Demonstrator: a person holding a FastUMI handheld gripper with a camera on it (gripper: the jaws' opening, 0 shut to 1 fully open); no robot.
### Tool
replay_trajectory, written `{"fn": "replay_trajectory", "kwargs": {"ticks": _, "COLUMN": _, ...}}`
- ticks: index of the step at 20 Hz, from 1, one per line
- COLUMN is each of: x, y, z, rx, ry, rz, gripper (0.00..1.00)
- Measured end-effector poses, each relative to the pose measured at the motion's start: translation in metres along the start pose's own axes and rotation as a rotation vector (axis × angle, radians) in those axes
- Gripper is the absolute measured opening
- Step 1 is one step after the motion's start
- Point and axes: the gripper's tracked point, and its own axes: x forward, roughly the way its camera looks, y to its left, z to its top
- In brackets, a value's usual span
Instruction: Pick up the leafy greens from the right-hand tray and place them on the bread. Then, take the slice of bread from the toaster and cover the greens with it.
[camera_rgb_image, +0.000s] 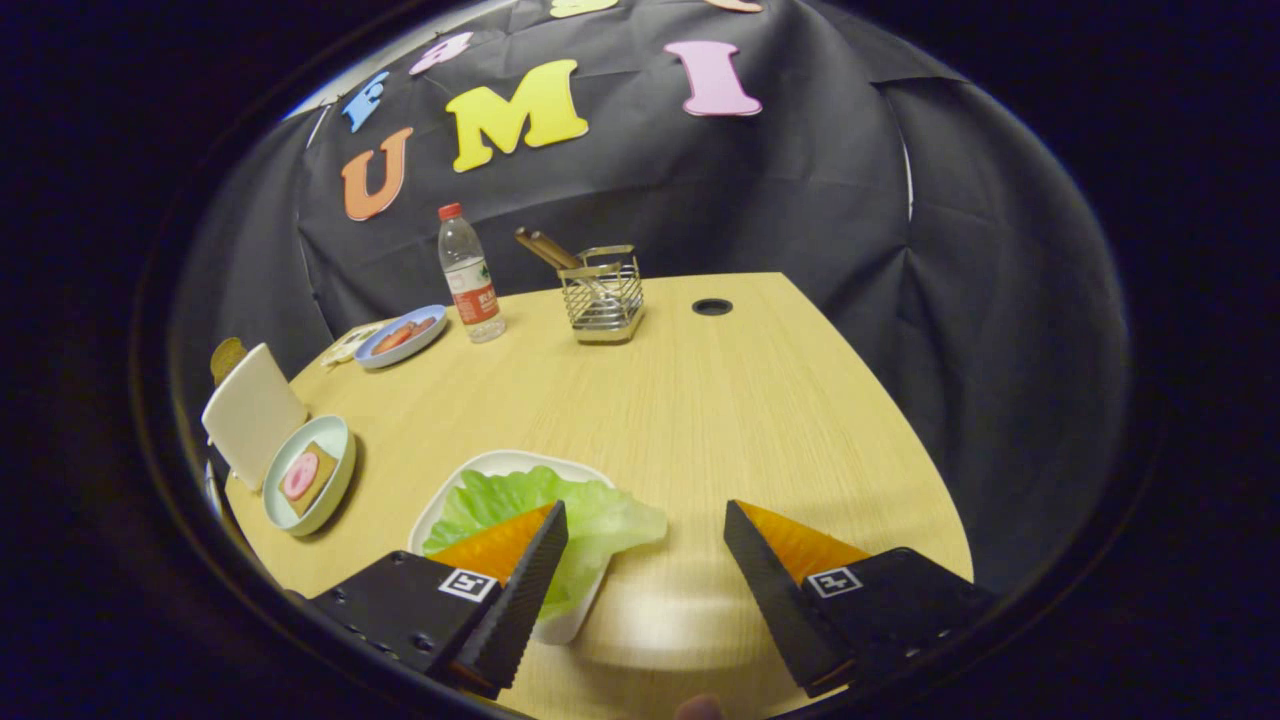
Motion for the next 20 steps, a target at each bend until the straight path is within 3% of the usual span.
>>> {"fn": "replay_trajectory", "kwargs": {"ticks": 3, "x": 0.011, "y": 0.006, "z": -0.006, "rx": 0.005, "ry": 0.031, "rz": 0.023, "gripper": 0.91}}
{"fn": "replay_trajectory", "kwargs": {"ticks": 5, "x": 0.016, "y": 0.009, "z": -0.010, "rx": 0.011, "ry": 0.049, "rz": 0.036, "gripper": 0.76}}
{"fn": "replay_trajectory", "kwargs": {"ticks": 10, "x": 0.019, "y": 0.012, "z": -0.010, "rx": 0.007, "ry": 0.056, "rz": 0.030, "gripper": 0.54}}
{"fn": "replay_trajectory", "kwargs": {"ticks": 12, "x": 0.017, "y": 0.011, "z": -0.007, "rx": -0.004, "ry": 0.055, "rz": 0.013, "gripper": 0.54}}
{"fn": "replay_trajectory", "kwargs": {"ticks": 14, "x": 0.017, "y": 0.011, "z": -0.002, "rx": -0.021, "ry": 0.038, "rz": 0.000, "gripper": 0.25}}
{"fn": "replay_trajectory", "kwargs": {"ticks": 15, "x": 0.018, "y": 0.011, "z": -0.002, "rx": -0.029, "ry": 0.036, "rz": -0.002, "gripper": 0.25}}
{"fn": "replay_trajectory", "kwargs": {"ticks": 17, "x": 0.020, "y": 0.010, "z": 0.004, "rx": -0.039, "ry": 0.024, "rz": -0.019, "gripper": 0.04}}
{"fn": "replay_trajectory", "kwargs": {"ticks": 20, "x": 0.015, "y": 0.014, "z": 0.003, "rx": -0.038, "ry": 0.028, "rz": -0.005, "gripper": 0.01}}
